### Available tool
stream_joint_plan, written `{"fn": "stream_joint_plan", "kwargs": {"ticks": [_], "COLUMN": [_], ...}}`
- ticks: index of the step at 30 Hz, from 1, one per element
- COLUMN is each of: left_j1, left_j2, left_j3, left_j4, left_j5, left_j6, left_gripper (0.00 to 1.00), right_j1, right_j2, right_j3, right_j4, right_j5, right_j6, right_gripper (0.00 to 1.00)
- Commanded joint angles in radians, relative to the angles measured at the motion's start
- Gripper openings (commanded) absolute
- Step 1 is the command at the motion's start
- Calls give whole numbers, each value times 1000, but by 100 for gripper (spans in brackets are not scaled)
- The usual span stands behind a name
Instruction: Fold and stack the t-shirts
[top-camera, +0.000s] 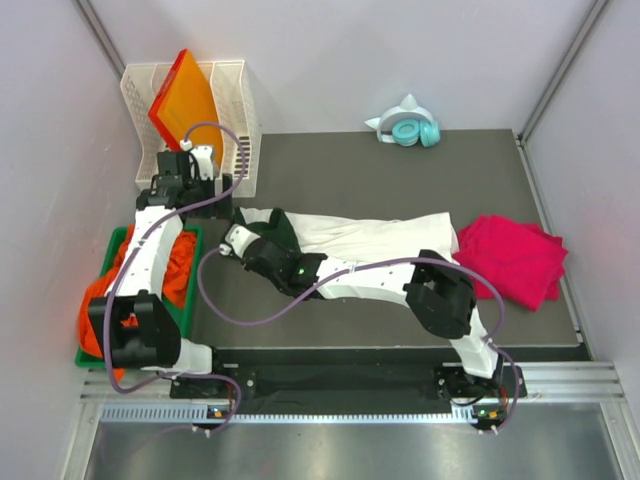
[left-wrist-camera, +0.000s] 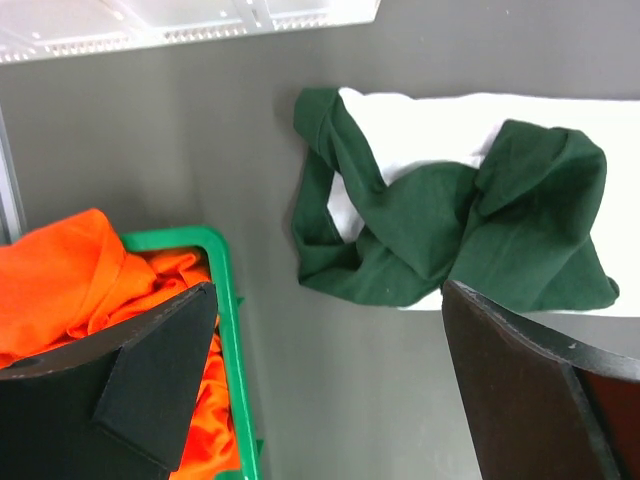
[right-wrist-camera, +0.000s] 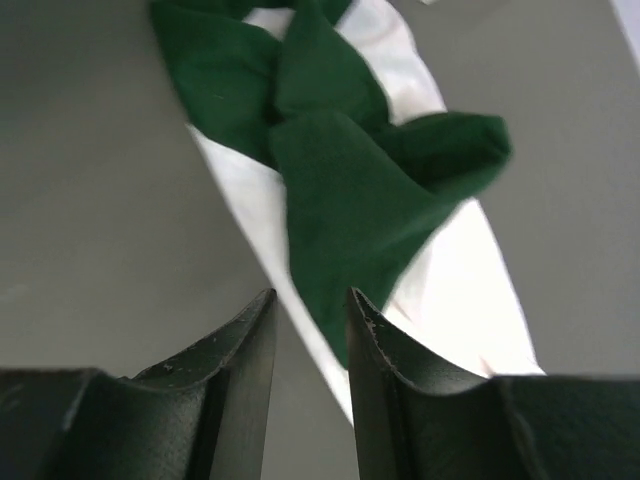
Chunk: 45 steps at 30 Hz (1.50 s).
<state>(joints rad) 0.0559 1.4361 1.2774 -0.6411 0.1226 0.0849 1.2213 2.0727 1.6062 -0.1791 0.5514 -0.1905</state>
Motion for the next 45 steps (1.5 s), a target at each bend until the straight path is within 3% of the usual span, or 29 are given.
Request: {"fn": "stream_joint_plan", "kwargs": {"ticks": [1,6,16,24,35,45], "left_j1": [10,16,45,71,75,75], "left_j2": [-71,-97,-118,-124,-121,-102], "left_j3": [-33,-61,-99,-98,-119,-124], "left_j4": [-6,1,37,41,49,55], "left_j5": [38,52,81,109,109,129], "left_j6": [4,-14,-48,-50,-27,-43], "left_gripper": [98,98,98,98,98,97], "right_j1": [15,-34,-152,-183,-172,-172], "right_j2": [-40,-36,95,171,130,168], "right_j3": [64,132,293,324,216,233], "right_j4": [72,55,-17,-45,-2,-29], "right_j5": [-175,-353,-444,-455,-447,-439], "right_j6": [39,181,267,281,326,319], "right_gripper": [34,34,35,34,33,33]}}
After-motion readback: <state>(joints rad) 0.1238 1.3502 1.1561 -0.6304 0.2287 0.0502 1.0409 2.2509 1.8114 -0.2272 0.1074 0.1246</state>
